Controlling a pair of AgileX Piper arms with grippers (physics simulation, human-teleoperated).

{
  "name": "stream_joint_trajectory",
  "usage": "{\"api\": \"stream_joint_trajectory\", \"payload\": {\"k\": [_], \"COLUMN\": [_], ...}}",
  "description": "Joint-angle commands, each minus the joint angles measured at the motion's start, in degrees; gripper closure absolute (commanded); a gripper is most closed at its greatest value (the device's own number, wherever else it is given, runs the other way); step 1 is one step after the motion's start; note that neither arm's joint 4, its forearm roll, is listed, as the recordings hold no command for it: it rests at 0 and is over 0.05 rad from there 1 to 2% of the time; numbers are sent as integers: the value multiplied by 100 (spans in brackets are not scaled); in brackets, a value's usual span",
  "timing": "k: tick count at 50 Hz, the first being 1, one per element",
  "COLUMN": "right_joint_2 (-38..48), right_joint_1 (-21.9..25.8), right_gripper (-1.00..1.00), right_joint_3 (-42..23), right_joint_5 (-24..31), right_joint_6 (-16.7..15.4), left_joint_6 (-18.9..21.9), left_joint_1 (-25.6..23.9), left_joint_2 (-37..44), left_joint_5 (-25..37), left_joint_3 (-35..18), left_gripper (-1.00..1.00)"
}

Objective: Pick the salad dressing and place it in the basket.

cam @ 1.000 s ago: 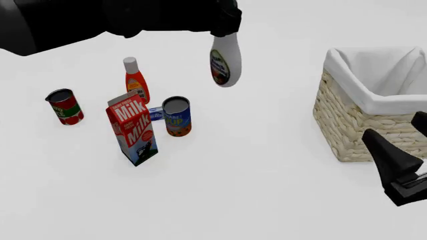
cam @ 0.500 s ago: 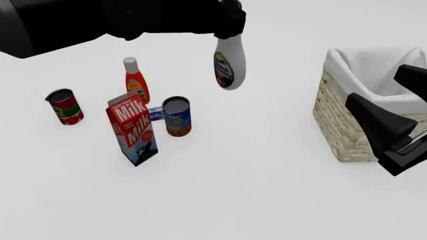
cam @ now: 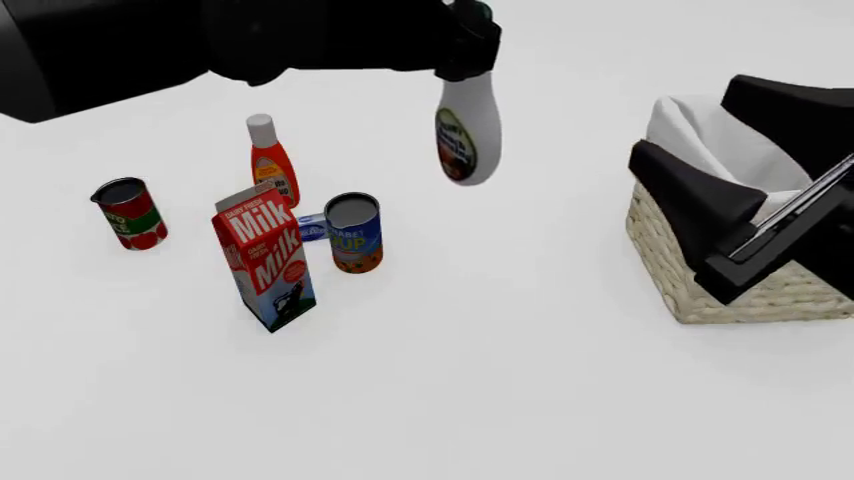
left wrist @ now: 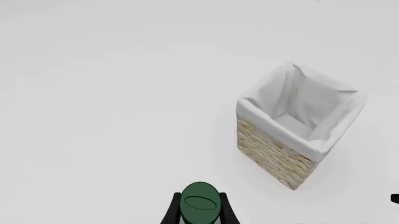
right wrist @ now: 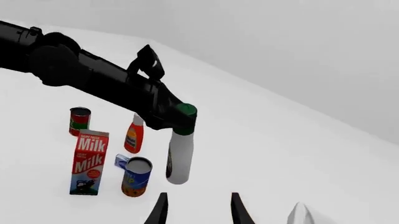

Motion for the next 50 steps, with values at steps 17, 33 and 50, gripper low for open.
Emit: {"api": "stream_joint_trajectory", "payload": {"k": [17, 33, 50], "right_joint_2": [1118, 1731, 2216], "right_joint_1": [260, 160, 212], "right_gripper": [-100, -100, -100], "right_joint_3": [-200, -243, -342], "right_joint_5": [-1166, -1712, -2031], "right_joint_6": [44, 197, 294], "left_joint_6": [-42, -130, -177], "left_joint_1": [-185, -272, -359], "left_joint_2": [-163, -223, -268], "left_joint_5": [-55, -52, -48], "left_joint_3": [111, 128, 144], "left_gripper": [100, 100, 100]}}
